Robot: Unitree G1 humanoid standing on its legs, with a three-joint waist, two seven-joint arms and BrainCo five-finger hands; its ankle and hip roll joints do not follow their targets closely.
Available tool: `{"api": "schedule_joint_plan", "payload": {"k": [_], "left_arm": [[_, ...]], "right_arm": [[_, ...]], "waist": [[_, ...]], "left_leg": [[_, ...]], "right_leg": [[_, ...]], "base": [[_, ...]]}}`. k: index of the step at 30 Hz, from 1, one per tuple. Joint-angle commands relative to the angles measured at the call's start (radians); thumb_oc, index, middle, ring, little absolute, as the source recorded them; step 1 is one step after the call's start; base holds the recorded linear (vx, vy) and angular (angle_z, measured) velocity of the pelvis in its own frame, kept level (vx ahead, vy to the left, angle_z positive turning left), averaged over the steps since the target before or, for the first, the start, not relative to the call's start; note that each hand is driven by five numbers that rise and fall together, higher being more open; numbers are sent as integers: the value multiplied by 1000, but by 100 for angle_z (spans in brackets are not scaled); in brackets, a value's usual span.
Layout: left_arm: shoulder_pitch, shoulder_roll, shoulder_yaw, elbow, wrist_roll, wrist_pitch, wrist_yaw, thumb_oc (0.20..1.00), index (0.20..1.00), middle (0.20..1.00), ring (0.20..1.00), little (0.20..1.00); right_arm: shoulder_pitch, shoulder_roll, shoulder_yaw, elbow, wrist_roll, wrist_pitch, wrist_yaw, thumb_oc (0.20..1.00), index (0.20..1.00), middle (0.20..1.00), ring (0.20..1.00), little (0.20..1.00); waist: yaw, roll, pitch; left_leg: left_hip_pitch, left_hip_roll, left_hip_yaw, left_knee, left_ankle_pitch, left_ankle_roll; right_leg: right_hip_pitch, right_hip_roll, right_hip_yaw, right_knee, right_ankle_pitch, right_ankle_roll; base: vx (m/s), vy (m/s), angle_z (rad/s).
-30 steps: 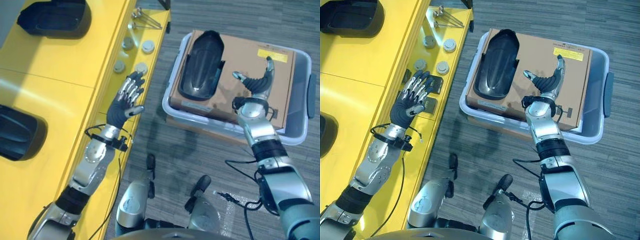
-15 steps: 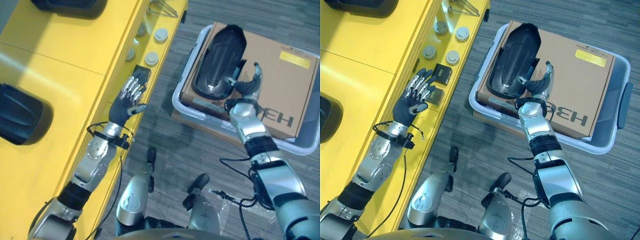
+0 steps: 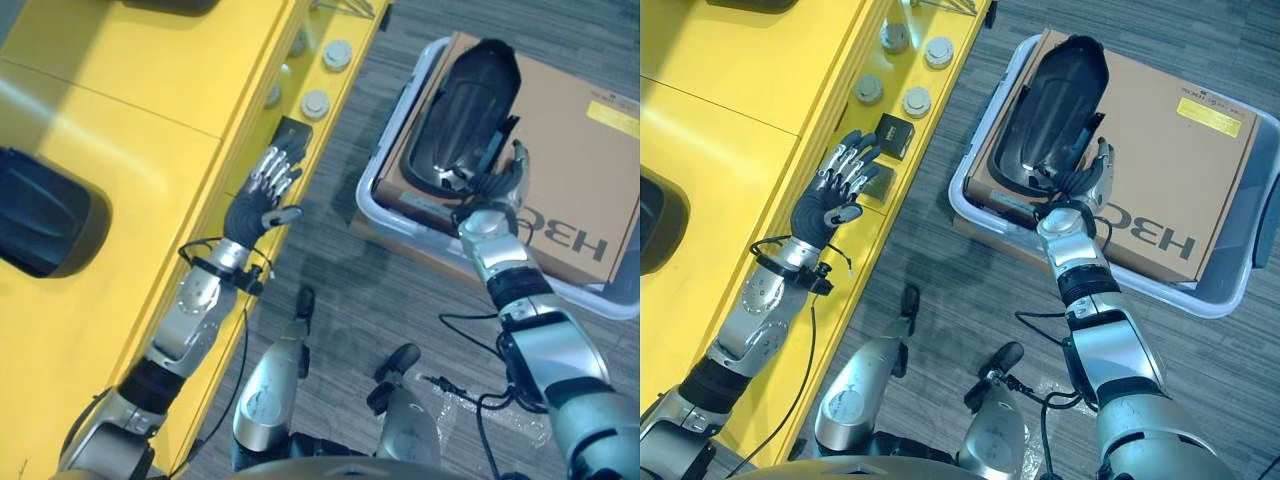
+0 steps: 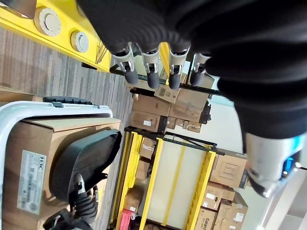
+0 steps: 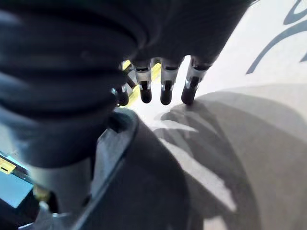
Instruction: Move parts from the plastic box to the shelf.
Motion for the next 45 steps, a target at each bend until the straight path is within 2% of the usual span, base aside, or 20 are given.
{"api": "schedule_joint_plan", "payload": {"k": [1,2,3,4,19,27,32,36,45], "left_arm": [[-26,-8,4,-39,8,-77,-24,1000,1000,1000,1000,1000],[-25,-6,6,-42,1,-77,-27,1000,1000,1000,1000,1000],[-23,-3,7,-44,0,-79,-26,1000,1000,1000,1000,1000],[-23,-1,9,-44,-3,-78,-27,1000,1000,1000,1000,1000],[-18,6,30,-52,-1,-65,-46,1000,1000,1000,1000,1000],[-11,14,33,-74,-21,-51,-80,1000,1000,1000,1000,1000],[3,21,52,-98,-33,-32,-100,1000,1000,1000,1000,1000],[17,22,71,-116,-36,-3,-104,1000,1000,1000,1000,1000],[32,16,61,-123,-19,89,-84,1000,1000,1000,1000,1000]], "right_arm": [[-34,-62,52,18,-16,29,-28,1000,1000,1000,1000,1000],[-34,-69,54,23,-11,32,-29,918,918,918,918,918],[-35,-73,56,25,-12,38,-28,485,485,485,485,485],[-37,-74,56,25,-14,46,-28,200,200,200,200,200],[-43,-89,38,14,14,77,-16,200,200,200,200,200],[-21,-82,14,-75,24,-24,-46,200,200,200,200,200],[18,-87,-20,-259,19,-28,-56,200,200,200,200,200],[63,-95,-53,-351,2,-40,-37,200,200,200,200,200],[138,-73,-77,-427,-10,-50,-24,200,200,200,200,200]], "waist": [[15,5,0],[16,4,0],[17,3,0],[18,2,0],[21,-2,0],[14,-3,0],[-3,-10,0],[-20,-19,-16],[-50,-28,-77]], "left_leg": [[-29,-41,-52,73,-132,0],[-31,-41,-52,74,-133,0],[-32,-42,-53,76,-133,0],[-32,-42,-54,77,-134,1],[-23,-42,-58,79,-136,3],[10,-39,-54,68,-140,2],[59,-31,-35,40,-124,5],[109,-22,-22,15,-125,-1],[186,-2,10,-4,-135,-11]], "right_leg": [[-80,-4,72,121,-102,39],[-81,-5,72,122,-102,40],[-82,-5,74,123,-102,40],[-82,-5,75,123,-102,40],[-80,-11,77,145,-110,39],[-49,-8,71,131,-106,38],[-2,2,54,97,-88,32],[42,15,56,67,-86,35],[108,31,50,32,-81,34]], "base": [[0,0,0],[0,0,0],[0,0,0],[0,0,0],[0,0,0],[0,0,0],[-26,-29,0],[22,-24,-1],[44,-34,-10]]}}
